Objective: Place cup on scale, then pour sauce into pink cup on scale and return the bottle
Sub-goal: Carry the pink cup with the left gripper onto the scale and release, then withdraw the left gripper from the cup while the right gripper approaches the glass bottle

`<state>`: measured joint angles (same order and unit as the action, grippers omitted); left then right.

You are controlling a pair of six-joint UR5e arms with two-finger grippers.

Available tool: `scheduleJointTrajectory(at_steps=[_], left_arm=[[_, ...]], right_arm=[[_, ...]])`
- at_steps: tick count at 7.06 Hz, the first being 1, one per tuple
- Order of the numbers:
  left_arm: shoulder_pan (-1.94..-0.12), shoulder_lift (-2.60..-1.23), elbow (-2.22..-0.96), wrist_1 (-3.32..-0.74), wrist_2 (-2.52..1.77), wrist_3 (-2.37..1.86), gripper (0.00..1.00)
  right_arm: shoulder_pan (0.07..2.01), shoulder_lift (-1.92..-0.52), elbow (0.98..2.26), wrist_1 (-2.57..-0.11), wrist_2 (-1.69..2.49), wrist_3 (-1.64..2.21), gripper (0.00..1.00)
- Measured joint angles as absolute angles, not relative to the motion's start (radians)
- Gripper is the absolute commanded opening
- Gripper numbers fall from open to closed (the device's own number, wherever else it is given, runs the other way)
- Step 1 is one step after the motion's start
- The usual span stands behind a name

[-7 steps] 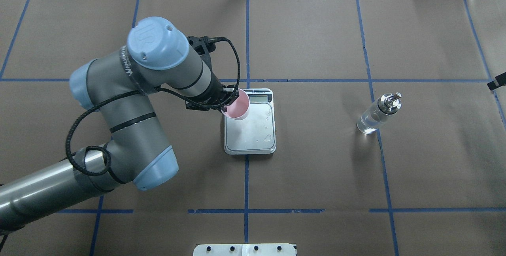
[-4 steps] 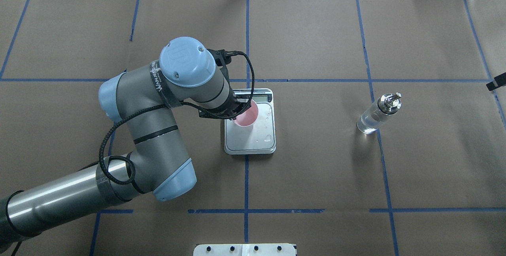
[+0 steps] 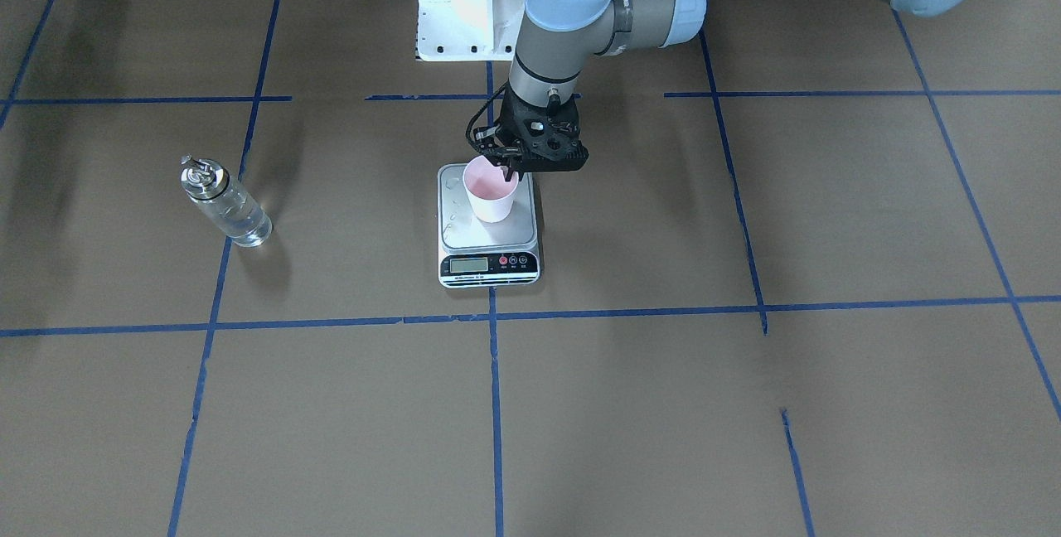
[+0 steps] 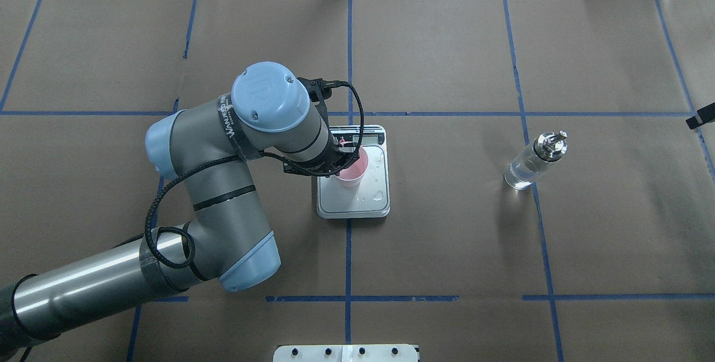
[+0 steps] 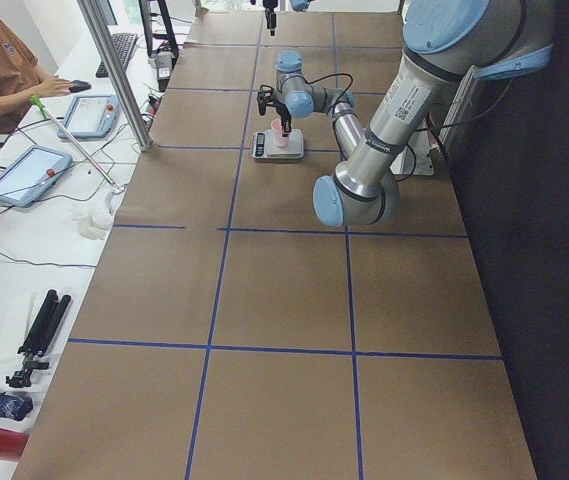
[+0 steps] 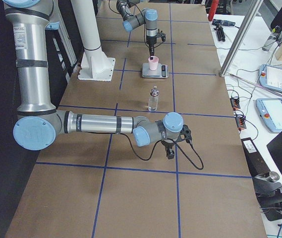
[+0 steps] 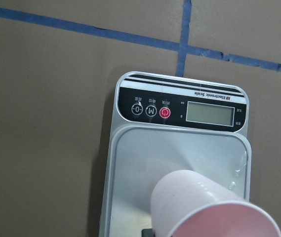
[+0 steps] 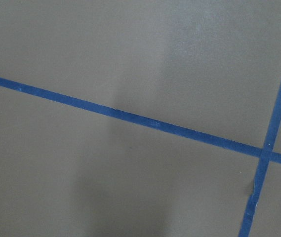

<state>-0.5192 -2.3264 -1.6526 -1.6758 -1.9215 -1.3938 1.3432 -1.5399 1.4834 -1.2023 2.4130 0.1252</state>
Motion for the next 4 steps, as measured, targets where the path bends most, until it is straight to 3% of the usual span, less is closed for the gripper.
scheduleJointTrajectory(at_steps=[2,4], left_arm=[[-0.530,-2.316,-1.706,-1.687,-1.926,-1.394,0.58],[-0.604,-2.238,-1.870,-1.691,-1.929,-1.388,0.58]], right_arm=[[1.332,-1.539,1.505,-1.199,2.413,0.131,1.00],[1.272,-1.555,1.535,-1.012,2.410,0.245,1.00]])
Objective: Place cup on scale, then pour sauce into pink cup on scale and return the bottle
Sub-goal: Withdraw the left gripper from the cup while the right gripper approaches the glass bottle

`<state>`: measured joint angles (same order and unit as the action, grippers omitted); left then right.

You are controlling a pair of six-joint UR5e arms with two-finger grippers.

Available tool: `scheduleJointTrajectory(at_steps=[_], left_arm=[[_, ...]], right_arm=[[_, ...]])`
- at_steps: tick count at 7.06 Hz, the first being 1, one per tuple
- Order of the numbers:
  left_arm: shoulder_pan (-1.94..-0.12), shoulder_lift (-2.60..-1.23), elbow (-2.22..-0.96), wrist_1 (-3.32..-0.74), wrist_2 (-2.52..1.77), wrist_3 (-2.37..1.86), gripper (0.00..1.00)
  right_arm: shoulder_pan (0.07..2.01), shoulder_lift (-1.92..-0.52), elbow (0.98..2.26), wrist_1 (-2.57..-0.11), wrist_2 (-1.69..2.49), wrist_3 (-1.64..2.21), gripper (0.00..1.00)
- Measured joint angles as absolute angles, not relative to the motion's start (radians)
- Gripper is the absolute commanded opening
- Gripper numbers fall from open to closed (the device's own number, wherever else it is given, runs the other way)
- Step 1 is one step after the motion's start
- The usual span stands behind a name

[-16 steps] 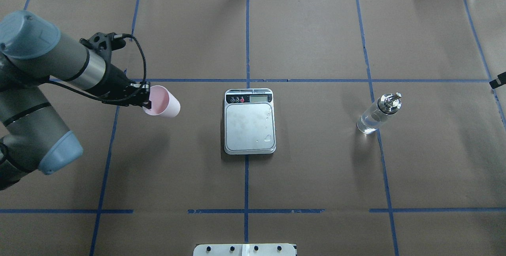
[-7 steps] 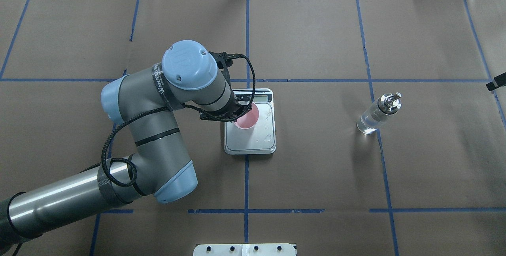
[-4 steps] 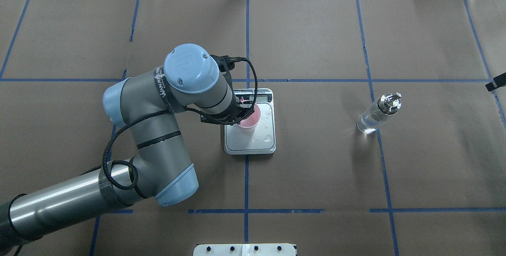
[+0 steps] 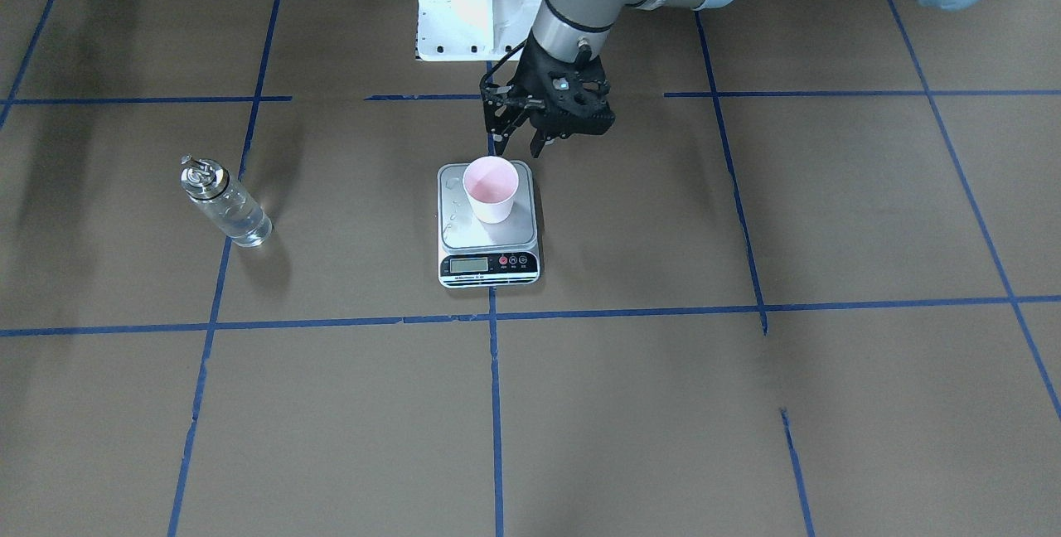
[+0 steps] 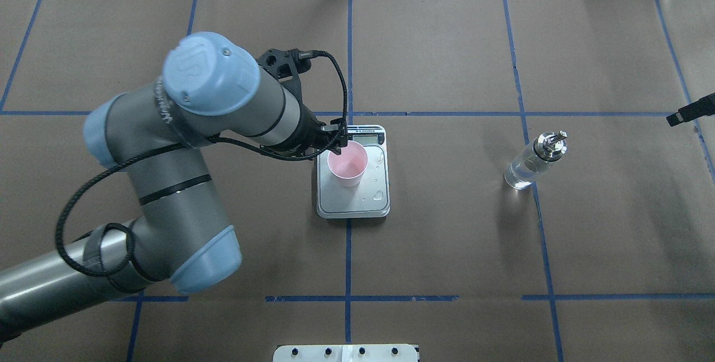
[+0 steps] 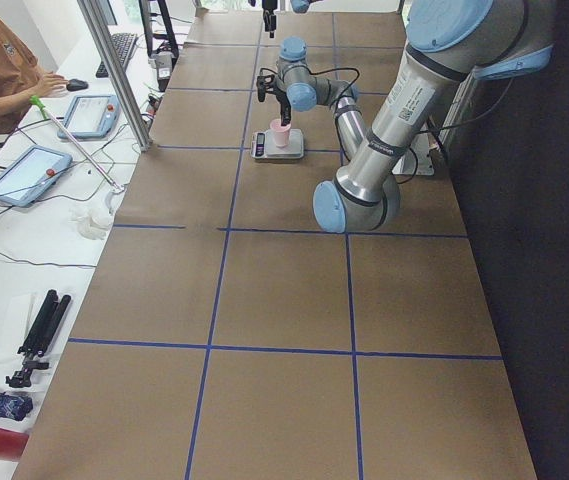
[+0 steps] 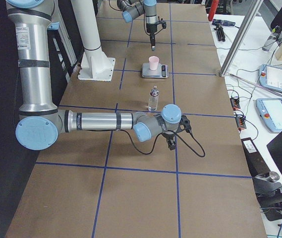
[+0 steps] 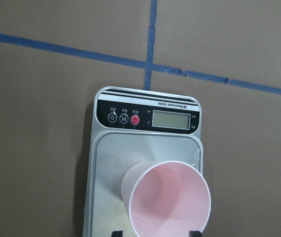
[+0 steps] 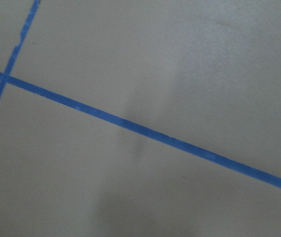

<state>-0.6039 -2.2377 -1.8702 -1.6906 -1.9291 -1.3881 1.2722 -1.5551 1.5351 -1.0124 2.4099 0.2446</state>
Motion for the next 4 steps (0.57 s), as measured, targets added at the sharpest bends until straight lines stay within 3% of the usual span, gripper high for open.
scheduleJointTrajectory(at_steps=[2,4], left_arm=[[-0.706,-2.185,-1.920,-1.695,-1.930,-1.345,0.58],[-0.746,-2.165,-1.925,-1.693,-1.930,-1.318,0.58]], right_arm=[[1.125,-1.630,1.539,-0.566,2.342,0.628,1.00],[0.983,-1.693,1.562,-0.286,2.229,0.829,1.00]])
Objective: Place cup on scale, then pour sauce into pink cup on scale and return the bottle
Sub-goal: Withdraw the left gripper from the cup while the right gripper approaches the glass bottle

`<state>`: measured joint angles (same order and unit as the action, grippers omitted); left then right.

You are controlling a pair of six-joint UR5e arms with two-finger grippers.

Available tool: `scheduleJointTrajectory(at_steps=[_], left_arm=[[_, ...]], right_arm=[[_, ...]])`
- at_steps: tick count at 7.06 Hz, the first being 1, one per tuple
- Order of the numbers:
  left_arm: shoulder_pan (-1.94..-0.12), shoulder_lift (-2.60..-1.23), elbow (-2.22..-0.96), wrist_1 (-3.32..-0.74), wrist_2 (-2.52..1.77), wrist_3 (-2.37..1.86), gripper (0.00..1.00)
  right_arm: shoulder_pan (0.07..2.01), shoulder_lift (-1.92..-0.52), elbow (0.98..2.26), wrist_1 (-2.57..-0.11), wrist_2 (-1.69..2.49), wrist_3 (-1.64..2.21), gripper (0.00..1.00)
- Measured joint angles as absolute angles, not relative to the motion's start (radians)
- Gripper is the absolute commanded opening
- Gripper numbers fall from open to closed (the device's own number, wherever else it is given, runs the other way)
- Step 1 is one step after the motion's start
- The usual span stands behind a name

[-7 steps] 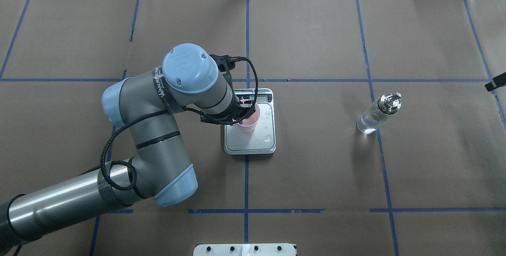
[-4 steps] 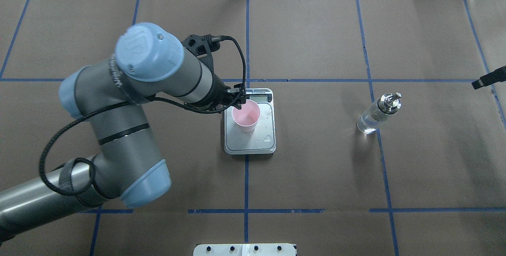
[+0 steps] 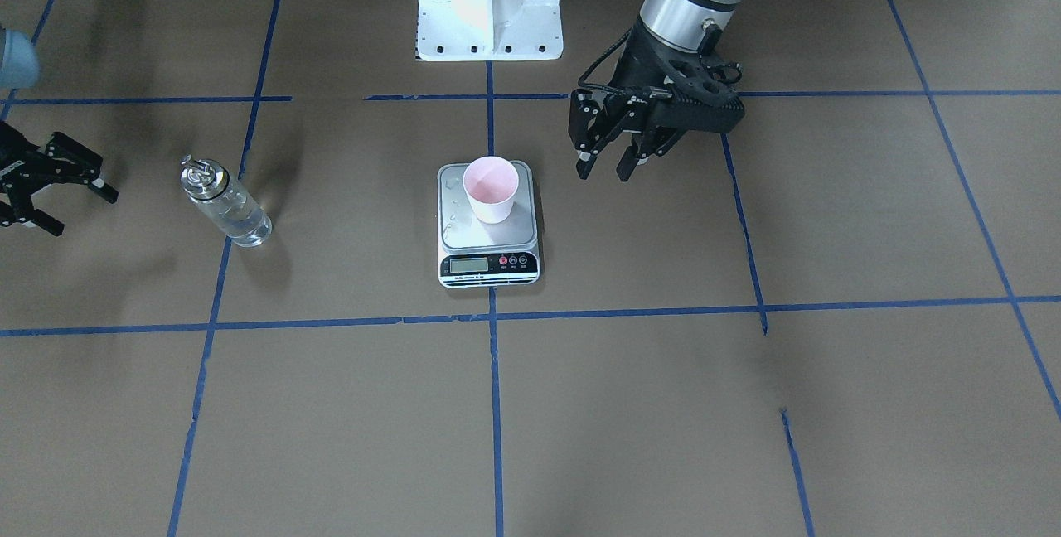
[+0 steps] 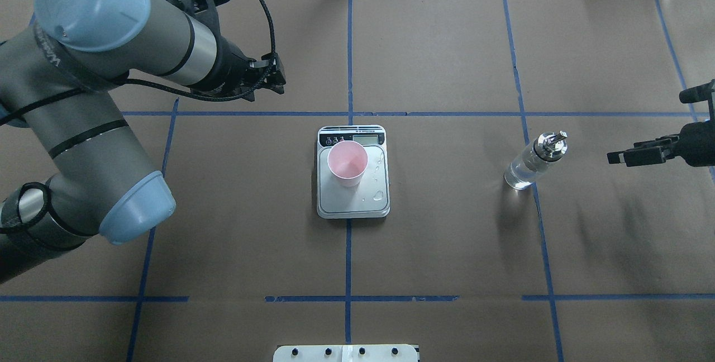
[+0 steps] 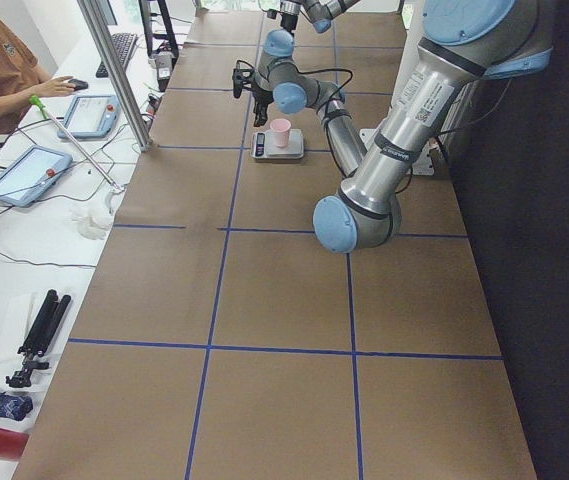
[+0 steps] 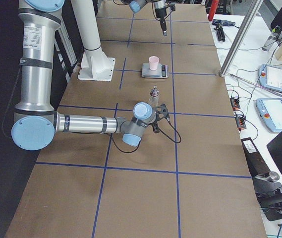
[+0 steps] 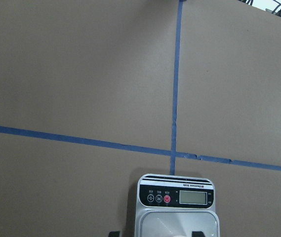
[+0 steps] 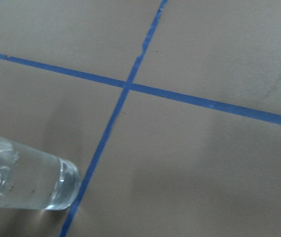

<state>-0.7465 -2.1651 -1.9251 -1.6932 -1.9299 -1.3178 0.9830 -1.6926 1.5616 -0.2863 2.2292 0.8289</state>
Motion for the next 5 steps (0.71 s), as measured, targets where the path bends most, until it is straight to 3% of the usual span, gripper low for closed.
scheduleJointTrajectory(at_steps=[5], left_arm=[[-0.752,-2.160,-1.944,-1.686,-1.929,-1.321,0.57]], right_arm=[[0.454,-1.861,1.793,-0.240,1.467,1.021,1.00]])
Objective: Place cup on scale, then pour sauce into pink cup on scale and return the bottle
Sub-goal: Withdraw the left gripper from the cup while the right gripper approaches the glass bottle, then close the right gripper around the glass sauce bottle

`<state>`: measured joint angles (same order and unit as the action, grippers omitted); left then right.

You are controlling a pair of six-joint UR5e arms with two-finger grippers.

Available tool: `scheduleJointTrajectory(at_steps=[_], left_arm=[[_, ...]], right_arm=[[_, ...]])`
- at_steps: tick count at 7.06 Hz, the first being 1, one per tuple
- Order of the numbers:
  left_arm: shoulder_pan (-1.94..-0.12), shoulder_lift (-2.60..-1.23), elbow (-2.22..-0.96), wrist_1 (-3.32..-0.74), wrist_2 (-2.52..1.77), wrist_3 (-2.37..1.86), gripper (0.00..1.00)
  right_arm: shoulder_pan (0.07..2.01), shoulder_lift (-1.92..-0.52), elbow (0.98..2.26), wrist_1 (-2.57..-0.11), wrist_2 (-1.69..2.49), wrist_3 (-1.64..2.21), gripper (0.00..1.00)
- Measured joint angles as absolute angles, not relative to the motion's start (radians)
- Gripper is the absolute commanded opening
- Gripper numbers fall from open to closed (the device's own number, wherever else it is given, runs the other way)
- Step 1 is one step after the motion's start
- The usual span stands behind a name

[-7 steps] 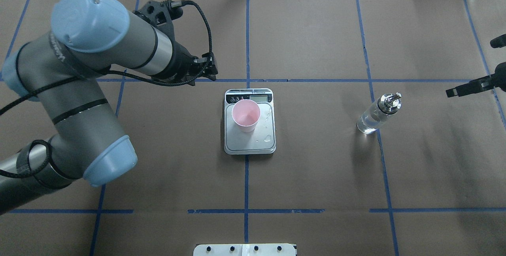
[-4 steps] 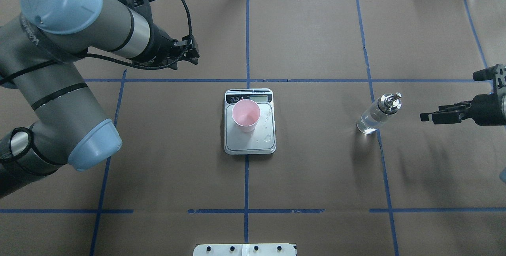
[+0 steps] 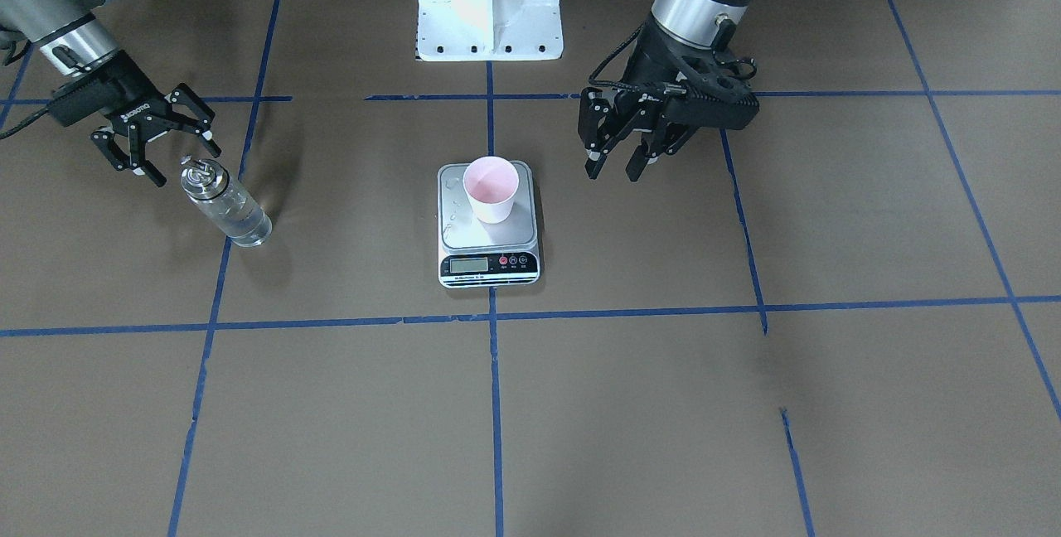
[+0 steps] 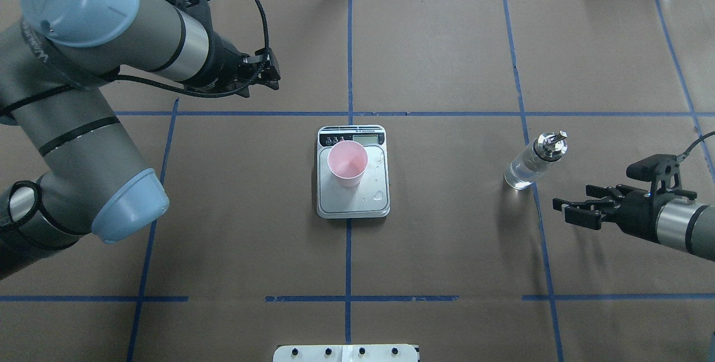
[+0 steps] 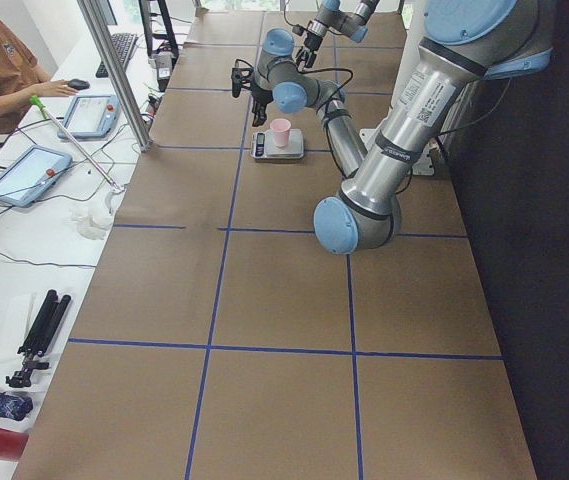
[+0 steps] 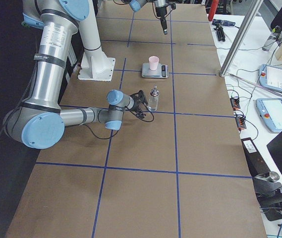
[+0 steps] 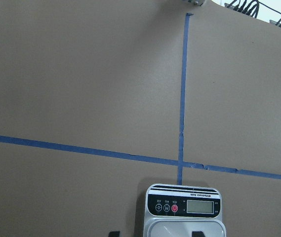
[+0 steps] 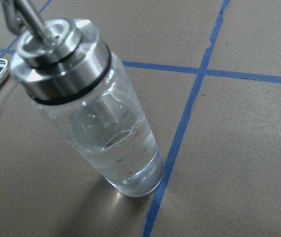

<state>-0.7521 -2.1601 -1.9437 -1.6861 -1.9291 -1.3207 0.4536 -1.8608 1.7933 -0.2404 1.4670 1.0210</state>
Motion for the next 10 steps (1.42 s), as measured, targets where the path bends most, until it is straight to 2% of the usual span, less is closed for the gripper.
scheduleJointTrajectory(at_steps=[2,3,5,7,10], left_arm=[[-0.763,-2.117,-1.963,-1.684,-1.926,-1.273,0.58],[-0.783,-2.049,-1.993,-1.684,-1.924,-1.176,0.58],[-0.858,-1.864,-2.065,-1.686,-1.926,-0.928,0.61],[-0.948,-1.730,-2.078,-1.690,-1.925,-0.683,0.64],[-1.034,-1.638,-2.047,-1.695,-1.924,-0.459,0.69]], right_arm=[[0.269,-1.866,1.819,-0.278,1.099,1.075,0.98],[0.220,-1.862,1.823,-0.297,0.982,1.090,0.98],[0.190,-1.818,1.824,-0.356,0.854,1.122,0.98],[0.185,-1.761,1.820,-0.421,0.769,1.130,0.98],[0.184,-1.746,1.803,-0.454,0.719,1.175,0.99]])
